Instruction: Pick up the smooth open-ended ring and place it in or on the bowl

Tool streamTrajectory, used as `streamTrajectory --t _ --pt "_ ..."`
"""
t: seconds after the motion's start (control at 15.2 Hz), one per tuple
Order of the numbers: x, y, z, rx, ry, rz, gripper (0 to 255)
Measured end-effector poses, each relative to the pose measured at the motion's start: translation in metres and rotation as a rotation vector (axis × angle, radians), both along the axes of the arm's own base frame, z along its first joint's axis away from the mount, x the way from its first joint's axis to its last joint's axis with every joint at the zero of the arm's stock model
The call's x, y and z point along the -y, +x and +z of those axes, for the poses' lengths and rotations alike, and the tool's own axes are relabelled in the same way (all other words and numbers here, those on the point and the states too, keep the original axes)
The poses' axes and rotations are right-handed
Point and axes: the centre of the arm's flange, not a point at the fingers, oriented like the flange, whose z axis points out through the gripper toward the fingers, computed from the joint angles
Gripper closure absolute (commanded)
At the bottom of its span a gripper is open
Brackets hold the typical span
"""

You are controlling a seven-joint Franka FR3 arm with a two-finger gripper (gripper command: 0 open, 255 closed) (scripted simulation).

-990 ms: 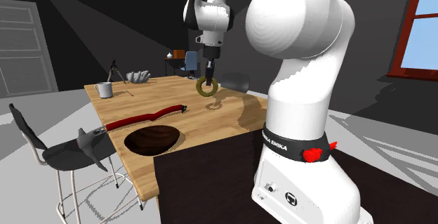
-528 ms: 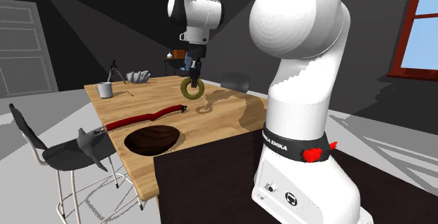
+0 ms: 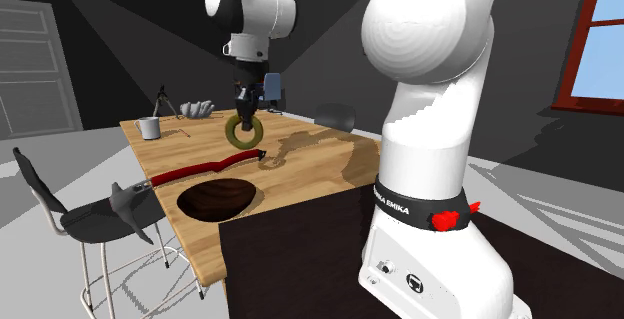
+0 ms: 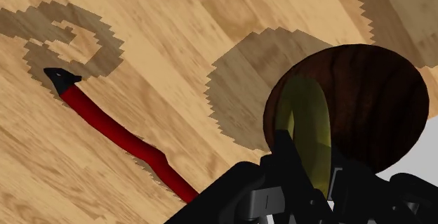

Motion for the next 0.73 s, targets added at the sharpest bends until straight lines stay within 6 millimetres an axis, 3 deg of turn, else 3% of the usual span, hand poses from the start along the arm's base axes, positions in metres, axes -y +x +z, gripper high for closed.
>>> streamTrajectory --t 0.46,0.73 --pt "-0.079 -0.039 0.007 0.0 0.0 -0.001 255" --pt "-0.089 -0.046 -0.01 0.0 -0.001 -0.002 255"
